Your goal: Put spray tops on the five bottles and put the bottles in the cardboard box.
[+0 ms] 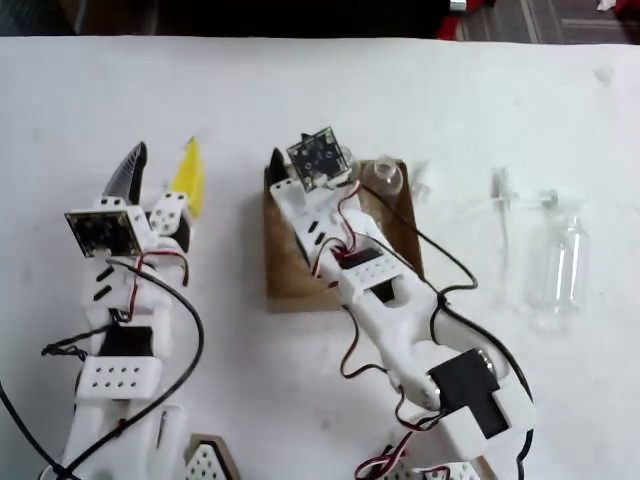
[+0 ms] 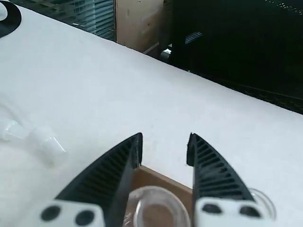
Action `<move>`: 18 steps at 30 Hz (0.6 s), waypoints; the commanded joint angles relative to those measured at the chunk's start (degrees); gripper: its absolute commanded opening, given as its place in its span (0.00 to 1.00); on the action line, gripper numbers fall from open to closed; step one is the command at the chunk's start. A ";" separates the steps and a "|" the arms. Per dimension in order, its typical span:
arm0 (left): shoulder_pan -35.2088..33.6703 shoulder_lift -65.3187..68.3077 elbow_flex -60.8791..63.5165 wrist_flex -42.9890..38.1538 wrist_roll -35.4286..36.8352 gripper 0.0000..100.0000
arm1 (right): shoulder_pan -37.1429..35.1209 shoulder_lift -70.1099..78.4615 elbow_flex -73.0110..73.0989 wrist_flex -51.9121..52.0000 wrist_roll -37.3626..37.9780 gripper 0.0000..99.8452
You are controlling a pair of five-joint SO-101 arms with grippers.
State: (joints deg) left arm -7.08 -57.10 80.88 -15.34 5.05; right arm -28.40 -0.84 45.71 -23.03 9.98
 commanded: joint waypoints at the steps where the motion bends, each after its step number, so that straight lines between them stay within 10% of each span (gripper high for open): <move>1: -0.22 -1.01 -1.76 -1.58 0.62 0.21 | 0.04 -3.38 -0.18 0.13 0.09 0.13; 11: -0.13 -1.01 -1.76 -1.58 0.62 0.21 | 0.31 -11.21 -0.97 3.21 0.18 0.13; 18: -0.13 -1.01 -1.76 -1.58 0.62 0.21 | 0.66 -29.41 -9.93 42.42 0.53 0.13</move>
State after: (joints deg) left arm -7.08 -57.10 80.88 -15.34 5.05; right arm -28.40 -19.91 44.66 -5.89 9.98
